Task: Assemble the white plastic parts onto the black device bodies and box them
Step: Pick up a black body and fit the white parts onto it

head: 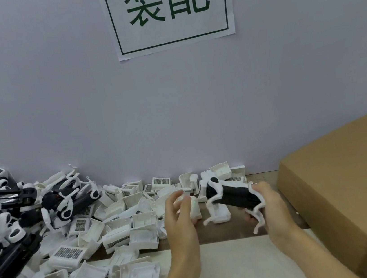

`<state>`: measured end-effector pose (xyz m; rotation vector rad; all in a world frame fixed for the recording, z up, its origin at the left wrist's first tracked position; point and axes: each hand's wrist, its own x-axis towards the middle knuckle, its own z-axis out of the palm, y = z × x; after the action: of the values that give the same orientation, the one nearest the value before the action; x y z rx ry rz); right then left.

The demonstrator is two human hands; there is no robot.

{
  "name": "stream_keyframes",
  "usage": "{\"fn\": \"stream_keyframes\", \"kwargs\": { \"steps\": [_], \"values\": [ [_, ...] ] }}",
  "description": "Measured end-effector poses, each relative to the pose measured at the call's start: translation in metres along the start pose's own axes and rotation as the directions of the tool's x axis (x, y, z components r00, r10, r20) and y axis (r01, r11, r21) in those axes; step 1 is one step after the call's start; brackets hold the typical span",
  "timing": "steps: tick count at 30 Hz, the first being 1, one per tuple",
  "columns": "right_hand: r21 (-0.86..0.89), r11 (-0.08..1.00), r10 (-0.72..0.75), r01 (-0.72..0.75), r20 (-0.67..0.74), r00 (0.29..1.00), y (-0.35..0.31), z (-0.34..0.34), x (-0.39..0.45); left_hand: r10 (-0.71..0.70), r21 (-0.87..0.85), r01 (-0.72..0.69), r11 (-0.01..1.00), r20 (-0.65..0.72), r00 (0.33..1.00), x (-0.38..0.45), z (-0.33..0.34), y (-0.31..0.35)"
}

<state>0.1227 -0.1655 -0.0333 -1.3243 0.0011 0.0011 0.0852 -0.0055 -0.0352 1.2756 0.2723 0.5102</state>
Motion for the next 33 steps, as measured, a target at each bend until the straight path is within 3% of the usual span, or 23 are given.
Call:
{"fn": "stream_keyframes", "kwargs": {
  "steps": [3,5,8,10,13,16,17,20,24,28,33],
  "values": [
    [0.099,0.991,0.075,-0.092,0.163,0.984,-0.001,0.001,-0.004,-0.088,-0.099,0.108,0.989,0.190,0.978,-0.003,0.003,-0.001],
    [0.062,0.990,0.106,-0.128,0.286,0.953,-0.001,0.005,-0.008,-0.102,-0.132,0.122,0.984,0.151,0.983,-0.003,0.003,-0.003],
    [-0.197,0.980,0.040,0.039,0.379,0.925,-0.009,0.003,-0.011,-0.132,-0.169,0.140,0.976,0.060,0.989,0.001,0.000,-0.001],
    [-0.412,0.894,0.010,0.174,0.407,0.913,-0.018,0.000,-0.014,-0.148,-0.161,0.149,0.976,0.017,0.989,0.003,-0.001,0.000],
    [-0.632,0.741,0.091,0.228,0.431,0.898,-0.025,-0.004,-0.012,-0.154,-0.097,0.150,0.984,-0.027,0.988,0.003,-0.001,-0.001],
    [-0.757,0.594,0.149,0.272,0.436,0.888,-0.029,-0.006,-0.012,-0.151,-0.146,0.155,0.977,0.040,0.988,0.000,0.000,-0.001],
    [-0.739,0.623,0.169,0.258,0.448,0.878,-0.031,-0.008,-0.013,-0.156,-0.216,0.175,0.961,0.103,0.982,-0.001,-0.001,0.000],
    [-0.512,0.857,0.229,0.053,0.473,0.851,-0.036,-0.016,-0.015,-0.139,-0.361,0.242,0.901,0.288,0.947,-0.002,-0.002,0.003],
    [-0.311,0.950,0.144,-0.024,0.369,0.918,-0.048,-0.021,-0.017,-0.121,-0.276,0.222,0.935,0.338,0.933,-0.005,0.000,0.000],
    [-0.015,0.998,-0.061,0.061,0.040,0.997,-0.081,-0.029,-0.017,-0.149,-0.138,0.201,0.970,0.318,0.936,-0.014,0.005,0.002],
    [0.058,0.970,-0.196,0.236,-0.392,0.899,-0.157,-0.086,0.006,-0.155,-0.039,0.177,0.983,0.318,0.935,-0.019,0.008,0.005]
  ]
}}
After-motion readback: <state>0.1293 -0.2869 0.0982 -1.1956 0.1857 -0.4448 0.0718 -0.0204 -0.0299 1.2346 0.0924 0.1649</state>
